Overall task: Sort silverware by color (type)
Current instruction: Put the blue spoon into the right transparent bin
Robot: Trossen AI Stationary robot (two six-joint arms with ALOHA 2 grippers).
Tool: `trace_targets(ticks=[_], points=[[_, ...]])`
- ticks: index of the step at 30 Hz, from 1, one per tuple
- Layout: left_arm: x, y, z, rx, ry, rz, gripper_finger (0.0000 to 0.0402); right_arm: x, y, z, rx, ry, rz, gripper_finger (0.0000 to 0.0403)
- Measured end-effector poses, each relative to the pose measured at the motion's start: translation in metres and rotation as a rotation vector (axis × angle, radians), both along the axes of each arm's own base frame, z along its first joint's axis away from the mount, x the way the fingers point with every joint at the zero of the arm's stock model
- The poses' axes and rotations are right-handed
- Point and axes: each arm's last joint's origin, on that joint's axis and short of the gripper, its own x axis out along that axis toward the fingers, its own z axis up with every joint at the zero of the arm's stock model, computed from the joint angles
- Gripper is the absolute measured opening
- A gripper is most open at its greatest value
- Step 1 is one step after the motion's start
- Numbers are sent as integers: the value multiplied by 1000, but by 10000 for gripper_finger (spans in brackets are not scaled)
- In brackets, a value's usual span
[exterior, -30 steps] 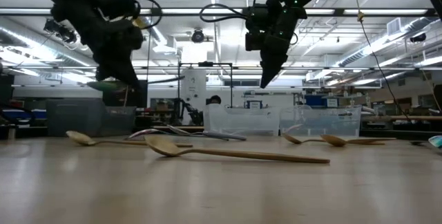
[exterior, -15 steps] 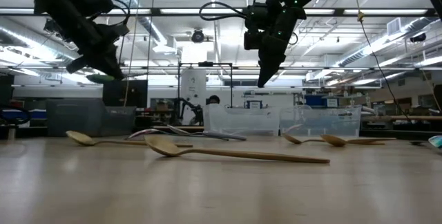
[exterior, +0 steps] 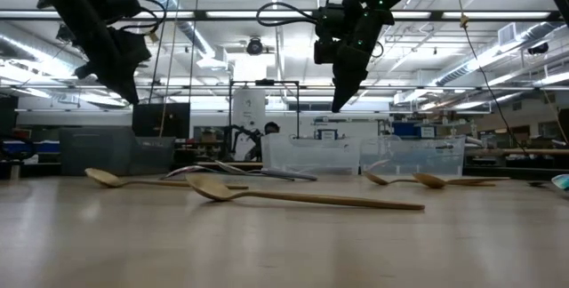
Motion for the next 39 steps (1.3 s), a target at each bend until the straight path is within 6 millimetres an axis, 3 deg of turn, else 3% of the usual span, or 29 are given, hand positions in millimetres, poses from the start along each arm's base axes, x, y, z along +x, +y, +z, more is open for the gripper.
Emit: trace_targets(ticks=[6,15,20,25,30,39], points=[[-2,0,-16,32,124,-79,13,0,0,0,1,1,0,153],[-1,-1,-36,40,114,-77,13,0,0,0,1,1,0,153],[1,2,-37,30,61,-13,13,0,0,0,0,1,0,153],[9,12,-22,100,-92,57,13,0,0,0,0,2,2,153],[20,21,1,54,-152,69,13,-1,-1,0,-11,2,20,153],[33,30,19,-377,96,133,13,-7,-11,0,-27,2,18,153]])
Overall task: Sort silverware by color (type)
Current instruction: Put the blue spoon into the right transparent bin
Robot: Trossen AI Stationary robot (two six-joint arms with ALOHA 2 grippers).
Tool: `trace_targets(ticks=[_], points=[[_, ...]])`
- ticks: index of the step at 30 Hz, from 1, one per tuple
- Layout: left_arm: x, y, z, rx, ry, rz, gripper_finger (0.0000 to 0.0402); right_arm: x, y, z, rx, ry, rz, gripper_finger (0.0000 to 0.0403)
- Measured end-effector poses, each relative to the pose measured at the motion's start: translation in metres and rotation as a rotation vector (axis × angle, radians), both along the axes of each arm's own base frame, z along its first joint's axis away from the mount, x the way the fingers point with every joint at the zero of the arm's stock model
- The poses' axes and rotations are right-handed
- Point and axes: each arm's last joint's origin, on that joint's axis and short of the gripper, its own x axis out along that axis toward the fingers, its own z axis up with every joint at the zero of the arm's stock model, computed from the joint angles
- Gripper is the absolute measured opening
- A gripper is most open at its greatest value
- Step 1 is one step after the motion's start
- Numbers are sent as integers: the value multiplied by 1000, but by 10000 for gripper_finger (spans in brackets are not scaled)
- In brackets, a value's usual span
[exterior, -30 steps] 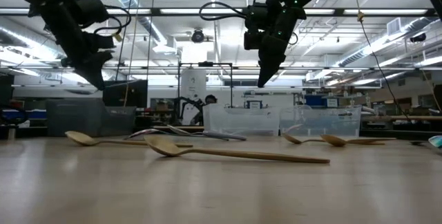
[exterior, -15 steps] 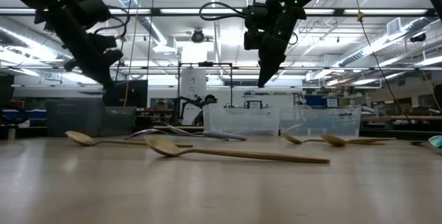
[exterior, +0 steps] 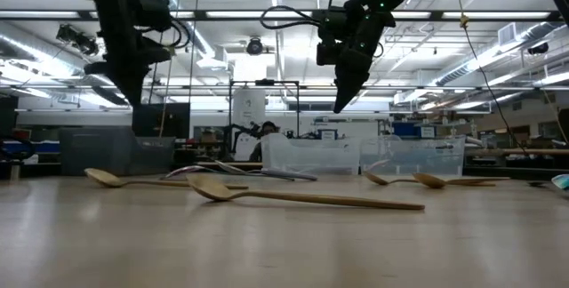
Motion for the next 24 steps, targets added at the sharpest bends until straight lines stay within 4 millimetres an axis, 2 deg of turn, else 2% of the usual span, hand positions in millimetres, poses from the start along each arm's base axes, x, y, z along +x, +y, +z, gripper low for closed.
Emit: trace_targets(ticks=[3,6,16,20,24], points=[[1,4,4,-108,85,-9,13,-2,-5,1,-8,-13,-14,153],[1,12,-2,-203,125,-41,13,-2,-9,1,-17,-27,-26,153],[13,37,-45,-362,293,-137,16,-4,-11,1,-18,-30,-33,153],[21,37,-60,-462,322,-232,14,-3,-11,1,-12,-34,-30,153],[32,32,-67,-543,252,-270,14,-3,-11,1,-1,-39,-28,153]])
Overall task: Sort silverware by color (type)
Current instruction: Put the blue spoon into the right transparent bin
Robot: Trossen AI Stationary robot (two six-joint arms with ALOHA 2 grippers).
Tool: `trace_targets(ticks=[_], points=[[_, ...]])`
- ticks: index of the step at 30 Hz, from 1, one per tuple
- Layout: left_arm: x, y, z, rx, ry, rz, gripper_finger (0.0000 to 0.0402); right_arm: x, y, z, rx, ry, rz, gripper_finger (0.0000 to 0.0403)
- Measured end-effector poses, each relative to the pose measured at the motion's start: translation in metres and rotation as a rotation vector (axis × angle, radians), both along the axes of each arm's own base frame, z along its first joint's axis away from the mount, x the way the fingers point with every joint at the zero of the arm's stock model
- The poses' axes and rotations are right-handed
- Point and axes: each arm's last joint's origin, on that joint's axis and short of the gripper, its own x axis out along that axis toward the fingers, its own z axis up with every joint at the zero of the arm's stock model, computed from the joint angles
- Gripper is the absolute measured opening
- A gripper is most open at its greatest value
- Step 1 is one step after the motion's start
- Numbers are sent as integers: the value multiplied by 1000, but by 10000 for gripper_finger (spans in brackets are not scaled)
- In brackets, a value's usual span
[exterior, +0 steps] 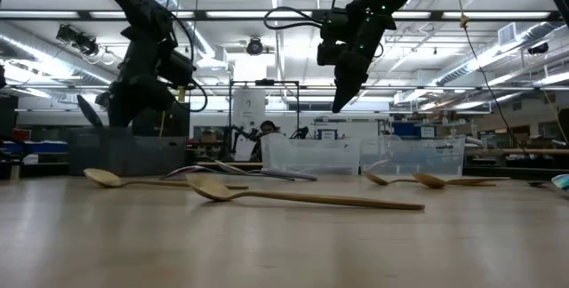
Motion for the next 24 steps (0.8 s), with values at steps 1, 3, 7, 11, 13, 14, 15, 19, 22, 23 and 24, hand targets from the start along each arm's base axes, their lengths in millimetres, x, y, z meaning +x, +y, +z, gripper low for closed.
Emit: trace_targets(ticks=[1,3,7,11,13,14,15,19,22,23,24], points=[[2,-1,-1,-20,-18,15,14,0,0,0,0,0,0,153],[7,-4,-1,-49,-52,37,14,0,0,0,-1,0,1,153],[17,-8,-2,-46,-93,73,14,0,0,0,-4,-4,3,153],[29,-7,-2,-45,-210,107,14,0,0,0,-6,-6,4,153],[35,-6,-2,-19,-250,108,14,0,0,0,-6,-6,4,153],[36,-6,-2,-6,-254,102,14,0,0,0,-6,-5,4,153],[37,-5,-3,15,-250,94,14,0,0,0,-5,-6,3,153],[39,-5,-3,99,-220,-43,14,0,0,0,1,-8,3,153],[41,-5,-3,148,-207,-178,14,0,0,0,0,-8,4,153],[42,-4,-3,167,-209,-218,15,0,0,0,1,-8,3,153],[44,-3,-3,190,-210,-260,17,0,0,0,1,-8,4,153]])
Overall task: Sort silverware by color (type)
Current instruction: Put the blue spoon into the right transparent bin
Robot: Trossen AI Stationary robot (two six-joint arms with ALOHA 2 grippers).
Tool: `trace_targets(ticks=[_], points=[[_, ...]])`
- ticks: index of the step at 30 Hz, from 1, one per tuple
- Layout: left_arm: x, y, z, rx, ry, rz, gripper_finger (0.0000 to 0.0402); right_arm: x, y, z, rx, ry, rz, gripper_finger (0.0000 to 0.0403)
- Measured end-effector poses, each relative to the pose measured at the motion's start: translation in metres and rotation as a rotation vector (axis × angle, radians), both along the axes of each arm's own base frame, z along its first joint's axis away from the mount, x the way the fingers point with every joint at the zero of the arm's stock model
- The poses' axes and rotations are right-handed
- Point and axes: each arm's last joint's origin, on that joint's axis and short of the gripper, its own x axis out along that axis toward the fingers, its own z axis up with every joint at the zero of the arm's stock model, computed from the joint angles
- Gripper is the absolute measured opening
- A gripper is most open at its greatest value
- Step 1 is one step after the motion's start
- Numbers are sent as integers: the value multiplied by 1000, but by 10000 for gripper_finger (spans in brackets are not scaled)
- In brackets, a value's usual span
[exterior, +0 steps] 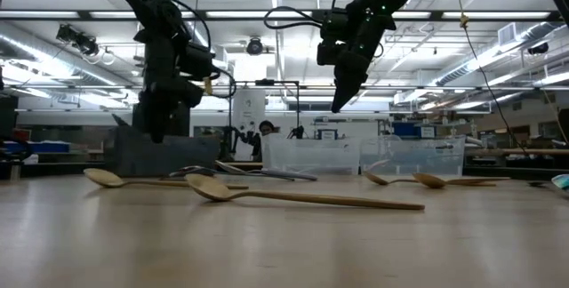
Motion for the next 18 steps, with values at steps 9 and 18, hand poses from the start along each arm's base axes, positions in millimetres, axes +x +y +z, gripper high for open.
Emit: trace_targets(ticks=[9,18], points=[[8,8,1,152,-28,-147,23,-1,0,0,6,7,-1,153],[-6,16,-6,154,15,61,133,-1,0,0,5,6,-1,153]])
